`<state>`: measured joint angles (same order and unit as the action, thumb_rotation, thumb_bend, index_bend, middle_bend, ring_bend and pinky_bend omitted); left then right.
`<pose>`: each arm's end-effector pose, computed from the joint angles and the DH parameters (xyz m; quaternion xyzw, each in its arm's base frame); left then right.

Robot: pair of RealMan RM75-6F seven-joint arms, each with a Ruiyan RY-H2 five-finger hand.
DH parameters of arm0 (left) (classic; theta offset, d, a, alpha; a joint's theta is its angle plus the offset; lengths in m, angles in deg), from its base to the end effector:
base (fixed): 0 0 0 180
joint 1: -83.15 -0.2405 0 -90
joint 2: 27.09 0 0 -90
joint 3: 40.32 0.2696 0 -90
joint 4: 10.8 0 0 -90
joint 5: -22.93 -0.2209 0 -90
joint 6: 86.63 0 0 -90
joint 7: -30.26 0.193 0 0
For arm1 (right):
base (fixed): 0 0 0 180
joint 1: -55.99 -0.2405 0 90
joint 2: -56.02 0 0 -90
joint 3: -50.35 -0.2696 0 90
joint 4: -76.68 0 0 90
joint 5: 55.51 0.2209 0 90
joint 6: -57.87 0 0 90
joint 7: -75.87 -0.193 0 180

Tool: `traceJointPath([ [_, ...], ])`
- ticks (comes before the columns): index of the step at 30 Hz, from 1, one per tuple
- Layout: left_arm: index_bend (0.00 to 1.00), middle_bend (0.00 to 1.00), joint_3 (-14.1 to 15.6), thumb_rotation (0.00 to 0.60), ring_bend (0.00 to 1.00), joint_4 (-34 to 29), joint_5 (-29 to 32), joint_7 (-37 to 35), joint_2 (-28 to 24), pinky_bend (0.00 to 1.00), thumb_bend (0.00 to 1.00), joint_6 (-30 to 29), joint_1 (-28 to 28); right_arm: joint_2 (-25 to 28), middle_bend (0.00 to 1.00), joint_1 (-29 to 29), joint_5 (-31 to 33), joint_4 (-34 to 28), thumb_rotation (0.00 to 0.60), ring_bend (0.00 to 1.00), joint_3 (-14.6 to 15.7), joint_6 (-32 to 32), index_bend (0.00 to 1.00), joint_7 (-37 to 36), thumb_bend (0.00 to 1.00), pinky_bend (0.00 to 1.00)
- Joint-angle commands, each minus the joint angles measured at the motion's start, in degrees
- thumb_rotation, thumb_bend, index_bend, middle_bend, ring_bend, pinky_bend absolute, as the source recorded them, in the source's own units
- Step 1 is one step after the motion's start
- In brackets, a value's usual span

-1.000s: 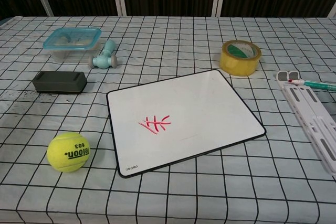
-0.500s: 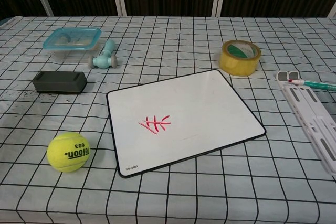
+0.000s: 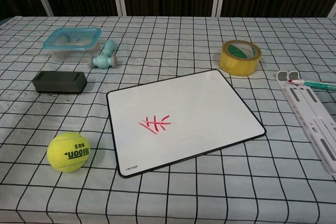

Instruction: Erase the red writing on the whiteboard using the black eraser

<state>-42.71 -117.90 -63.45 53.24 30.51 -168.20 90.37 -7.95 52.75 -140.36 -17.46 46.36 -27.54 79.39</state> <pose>-0.2731 0.2366 0.1547 -0.6718 -0.3062 -0.3094 0.5994 -0.3280 -0.2265 0.1584 0.5850 -0.3836 0.3762 0.6076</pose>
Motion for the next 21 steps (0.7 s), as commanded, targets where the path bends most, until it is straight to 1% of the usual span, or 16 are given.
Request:
traceJointPath([
  [1, 0.0, 0.08, -0.87, 0.6, 0.0, -1.62, 2.38, 2.25, 0.43, 0.04, 0.09, 3.18, 2.04, -0.02, 0.07, 0.04, -0.04, 0.04, 0.6, 0.19, 0.07, -0.01, 0.05, -0.03, 0.07, 0.21],
  [5, 0.0, 0.09, -2.44, 0.6, 0.0, -2.94, 6.58, 5.2, 0.97, 0.06, 0.09, 7.5, 4.9, -0.1, 0.07, 0.07, -0.12, 0.16, 0.6, 0.19, 0.15, -0.01, 0.05, -0.01, 0.07, 0.21],
  [7, 0.0, 0.09, -3.69, 0.6, 0.0, -3.8, 9.62, 7.45, 1.63, 0.08, 0.1, 9.84, 6.85, -0.15, 0.07, 0.04, 0.02, 0.16, 0.6, 0.19, 0.1, 0.07, 0.05, 0.07, 0.07, 0.21],
  [11, 0.0, 0.1, -5.77, 0.6, 0.0, -4.81, 15.81, 11.81, 3.38, 0.09, 0.1, 14.01, 10.79, -0.23, 0.07, -0.01, 0.01, 0.13, 0.6, 0.19, 0.11, 0.14, 0.05, 0.29, 0.07, 0.21],
  [13, 0.0, 0.1, -6.49, 0.6, 0.0, -4.61, 18.25, 13.54, 4.17, 0.09, 0.11, 15.45, 12.34, -0.23, 0.07, 0.01, 0.03, 0.12, 0.6, 0.19, 0.13, 0.14, 0.05, 0.34, 0.07, 0.21],
  [17, 0.0, 0.1, -8.51, 0.6, 0.0, -3.74, 25.34, 17.31, 6.39, 0.09, 0.12, 18.41, 16.36, -0.26, 0.07, 0.0, 0.08, 0.15, 0.6, 0.19, 0.14, 0.19, 0.05, 0.49, 0.07, 0.21],
  [21, 0.0, 0.1, -10.4, 0.6, 0.0, -1.73, 31.22, 21.13, 9.04, 0.11, 0.12, 19.49, 20.34, -0.32, 0.07, 0.01, 0.07, 0.18, 0.6, 0.19, 0.19, 0.22, 0.05, 0.61, 0.07, 0.21],
])
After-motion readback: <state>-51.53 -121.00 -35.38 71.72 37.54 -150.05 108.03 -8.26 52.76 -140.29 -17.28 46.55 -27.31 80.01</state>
